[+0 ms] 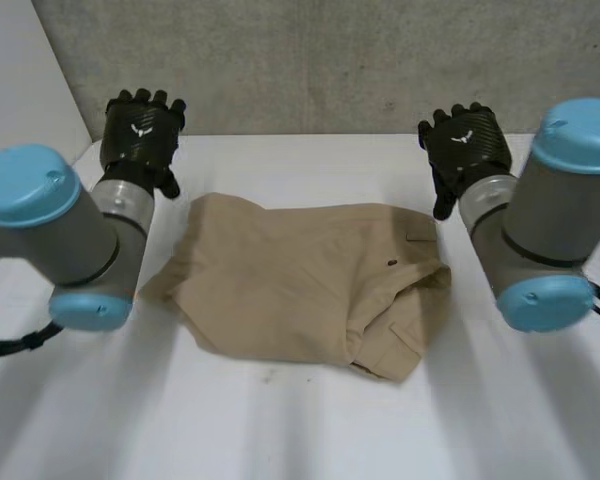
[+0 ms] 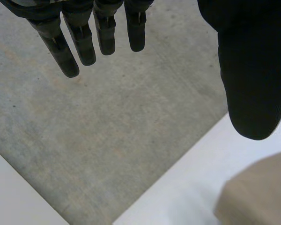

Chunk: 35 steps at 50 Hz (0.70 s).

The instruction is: Fold the shorts.

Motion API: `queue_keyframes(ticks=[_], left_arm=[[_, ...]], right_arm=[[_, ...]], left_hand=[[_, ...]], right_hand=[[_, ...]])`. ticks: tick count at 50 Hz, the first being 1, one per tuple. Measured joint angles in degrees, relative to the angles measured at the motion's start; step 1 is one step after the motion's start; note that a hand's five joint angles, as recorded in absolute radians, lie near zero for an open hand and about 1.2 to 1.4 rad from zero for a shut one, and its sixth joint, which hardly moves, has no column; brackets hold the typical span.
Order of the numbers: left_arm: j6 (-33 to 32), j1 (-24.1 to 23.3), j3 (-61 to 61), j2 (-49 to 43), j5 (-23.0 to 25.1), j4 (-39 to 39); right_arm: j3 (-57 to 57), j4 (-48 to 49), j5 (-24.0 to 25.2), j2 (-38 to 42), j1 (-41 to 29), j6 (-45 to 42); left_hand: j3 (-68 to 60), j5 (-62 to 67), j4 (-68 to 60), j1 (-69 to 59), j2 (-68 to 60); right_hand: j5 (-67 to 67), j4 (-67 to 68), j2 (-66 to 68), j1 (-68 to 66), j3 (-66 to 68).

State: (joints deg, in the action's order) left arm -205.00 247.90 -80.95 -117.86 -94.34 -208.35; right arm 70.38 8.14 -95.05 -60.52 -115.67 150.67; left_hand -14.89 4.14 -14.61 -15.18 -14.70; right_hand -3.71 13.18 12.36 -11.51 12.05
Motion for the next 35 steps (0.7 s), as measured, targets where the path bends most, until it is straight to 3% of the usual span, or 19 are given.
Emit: queue_keyframes(ticks=[12,21,28,35], left_arm=[[0.56,-5.77,-21.08,12.79,0.07,5.27],[1.32,-9.25,-26.06,12.24,-0.31,9.94],[1.72,-9.58,-24.87,7.78,-0.33,10.19],[1.74,-8.3,-21.86,2.84,-0.08,8.04]], right_arm=[[14.83,-12.55,3.7,-12.01,3.22,8.27],[23.57,-16.81,8.88,-15.81,3.32,12.42],[29.36,-15.89,10.97,-16.43,3.22,17.63],[31.5,-10.51,11.95,-14.68,2.36,21.54]], left_hand=[[-0.05,0.24,-0.09,-0.02,-0.07],[-0.99,2.53,-1.66,-0.4,-2.06],[-12.01,12.96,-12.34,-12.13,-12.1],[-36.01,36.29,-36.45,-35.66,-36.83]], right_hand=[[-0.06,0.15,0.26,-0.09,0.28],[-3.04,3.39,4.31,-2.15,4.54],[-5.88,6.72,7.02,-5.65,7.82],[-6.04,6.73,7.02,-5.65,7.82]])
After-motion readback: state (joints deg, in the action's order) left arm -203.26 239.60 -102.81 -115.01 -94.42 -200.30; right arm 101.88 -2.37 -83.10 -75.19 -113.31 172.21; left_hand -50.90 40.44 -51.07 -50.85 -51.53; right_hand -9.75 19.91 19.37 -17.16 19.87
